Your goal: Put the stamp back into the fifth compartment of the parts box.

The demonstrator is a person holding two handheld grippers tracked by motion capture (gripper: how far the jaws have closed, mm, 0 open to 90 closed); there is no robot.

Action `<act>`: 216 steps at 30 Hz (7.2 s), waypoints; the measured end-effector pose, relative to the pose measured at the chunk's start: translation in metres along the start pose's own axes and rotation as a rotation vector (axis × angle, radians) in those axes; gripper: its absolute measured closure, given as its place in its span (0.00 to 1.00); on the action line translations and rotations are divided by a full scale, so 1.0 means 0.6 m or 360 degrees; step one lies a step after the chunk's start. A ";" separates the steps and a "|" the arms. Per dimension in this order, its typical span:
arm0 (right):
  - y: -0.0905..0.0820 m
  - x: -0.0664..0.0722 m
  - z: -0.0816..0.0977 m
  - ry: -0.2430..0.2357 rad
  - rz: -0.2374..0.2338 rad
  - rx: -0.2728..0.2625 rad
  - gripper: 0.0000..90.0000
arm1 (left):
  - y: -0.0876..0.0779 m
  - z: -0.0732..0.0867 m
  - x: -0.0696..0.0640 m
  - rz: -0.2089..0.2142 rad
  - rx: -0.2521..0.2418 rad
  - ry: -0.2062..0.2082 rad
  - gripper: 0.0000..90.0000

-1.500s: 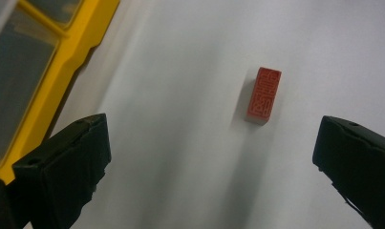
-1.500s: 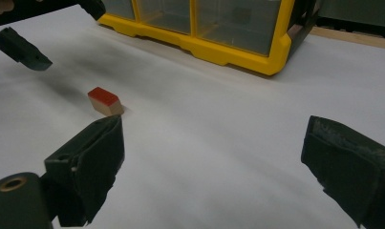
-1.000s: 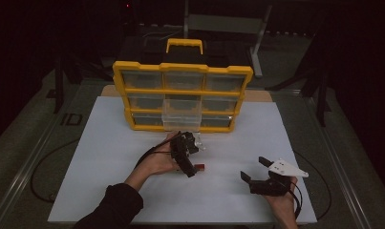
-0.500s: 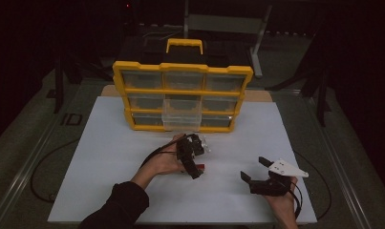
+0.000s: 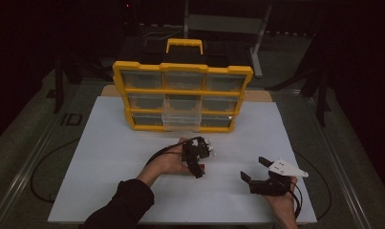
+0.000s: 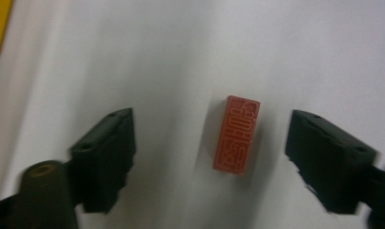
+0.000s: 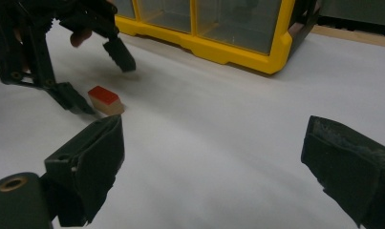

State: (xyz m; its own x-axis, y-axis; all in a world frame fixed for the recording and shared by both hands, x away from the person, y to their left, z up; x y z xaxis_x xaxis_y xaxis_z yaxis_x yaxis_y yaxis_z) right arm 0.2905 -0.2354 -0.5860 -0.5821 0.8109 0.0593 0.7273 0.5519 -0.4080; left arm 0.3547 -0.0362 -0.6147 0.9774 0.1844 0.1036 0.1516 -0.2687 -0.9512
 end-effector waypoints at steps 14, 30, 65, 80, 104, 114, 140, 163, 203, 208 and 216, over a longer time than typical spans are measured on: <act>0.001 0.001 0.000 -0.0004 0.0000 0.0001 0.08 | 0.008 0.004 -0.009 0.0128 0.0080 0.0030 0.84; 0.001 0.001 0.000 0.0002 -0.0005 -0.0005 0.08 | -0.005 0.001 -0.007 0.0126 0.0047 0.0012 0.84; 0.002 0.002 0.000 0.0007 -0.0019 -0.0005 0.08 | -0.051 0.002 -0.001 0.0085 -0.0025 0.0007 0.84; 0.001 0.002 0.000 0.0013 -0.0019 -0.0007 0.08 | -0.083 0.003 0.005 0.0070 -0.0060 -0.0001 0.84; 0.000 0.001 0.000 0.0021 -0.0020 -0.0012 0.08 | -0.122 0.001 0.010 0.0055 -0.0091 0.0030 0.84; 0.000 0.001 0.000 0.0021 -0.0020 -0.0013 0.08 | -0.140 0.000 0.013 0.0048 -0.0093 0.0047 0.84; 0.000 0.001 0.000 0.0027 -0.0027 -0.0011 0.08 | -0.188 -0.004 0.027 0.0024 -0.0128 0.0096 0.84; 0.000 0.001 0.000 0.0025 -0.0029 -0.0016 0.08 | -0.245 -0.005 0.051 -0.0040 -0.0169 0.0119 0.84; 0.000 0.002 0.000 0.0050 -0.0034 -0.0012 0.08 | -0.327 -0.016 0.127 -0.0125 -0.0234 -0.0042 0.84; 0.000 0.002 0.000 0.0050 -0.0034 -0.0012 0.08 | -0.326 -0.014 0.136 -0.0131 -0.0232 -0.0067 0.84; 0.000 0.001 0.000 0.0047 -0.0033 -0.0013 0.08 | -0.329 -0.013 0.151 -0.0148 -0.0246 -0.0124 0.84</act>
State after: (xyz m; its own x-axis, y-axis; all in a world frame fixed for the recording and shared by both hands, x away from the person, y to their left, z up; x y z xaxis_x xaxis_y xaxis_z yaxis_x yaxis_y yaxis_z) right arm 0.2903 -0.2347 -0.5859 -0.5863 0.8045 0.0950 0.7180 0.5703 -0.3991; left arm 0.4144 0.0265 -0.4154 0.9447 0.2862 0.1603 0.2672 -0.3880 -0.8821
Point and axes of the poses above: each handheld gripper's, and its own axes: y roughly forward along the jaws, z roughly out of its underside, x roughly to its left, the point moved 8 cm from there along y, roughly forward along the jaws, and after that the axes turned 1 degree about y, right-handed, at the moved point
